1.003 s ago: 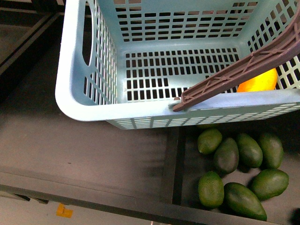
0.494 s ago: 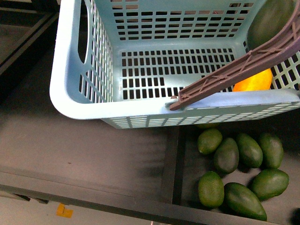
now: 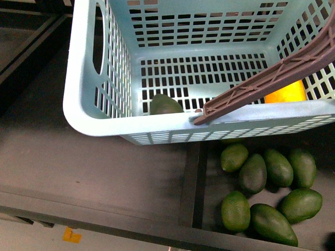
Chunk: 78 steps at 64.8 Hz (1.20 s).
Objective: Pick mango and avocado into basket
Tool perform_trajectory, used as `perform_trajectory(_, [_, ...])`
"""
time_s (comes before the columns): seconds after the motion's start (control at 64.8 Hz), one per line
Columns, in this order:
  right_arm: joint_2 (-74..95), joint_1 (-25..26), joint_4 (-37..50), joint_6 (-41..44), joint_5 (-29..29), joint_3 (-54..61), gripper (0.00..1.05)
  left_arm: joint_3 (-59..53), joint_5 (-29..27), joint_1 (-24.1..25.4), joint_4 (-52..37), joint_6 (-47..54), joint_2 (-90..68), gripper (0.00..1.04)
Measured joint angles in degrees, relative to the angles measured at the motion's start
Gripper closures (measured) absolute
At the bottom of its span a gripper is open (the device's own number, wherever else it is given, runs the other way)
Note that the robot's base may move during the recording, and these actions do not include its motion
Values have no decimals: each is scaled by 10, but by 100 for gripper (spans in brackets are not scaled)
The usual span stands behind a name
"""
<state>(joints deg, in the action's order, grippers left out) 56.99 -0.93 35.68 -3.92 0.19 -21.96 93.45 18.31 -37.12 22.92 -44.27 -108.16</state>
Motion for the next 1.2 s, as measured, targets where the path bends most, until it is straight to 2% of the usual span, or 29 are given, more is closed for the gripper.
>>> perform_trajectory(0.309, [-94, 8, 7, 34, -1, 111, 103, 0, 2, 0, 0, -1, 0, 89])
perform_trajectory(0.34, [-157, 8, -14, 36, -1, 153, 103, 0, 1, 0, 0, 0, 0, 89])
perform_trajectory(0.71, [-285, 9, -100, 36, -2, 197, 103, 0, 2, 0, 0, -1, 0, 89])
perform_trajectory(0.741, [-290, 9, -86, 36, -2, 208, 103, 0, 1, 0, 0, 0, 0, 89])
perform_trajectory(1.204, [-403, 9, -190, 37, -2, 210, 103, 0, 1, 0, 0, 0, 0, 89])
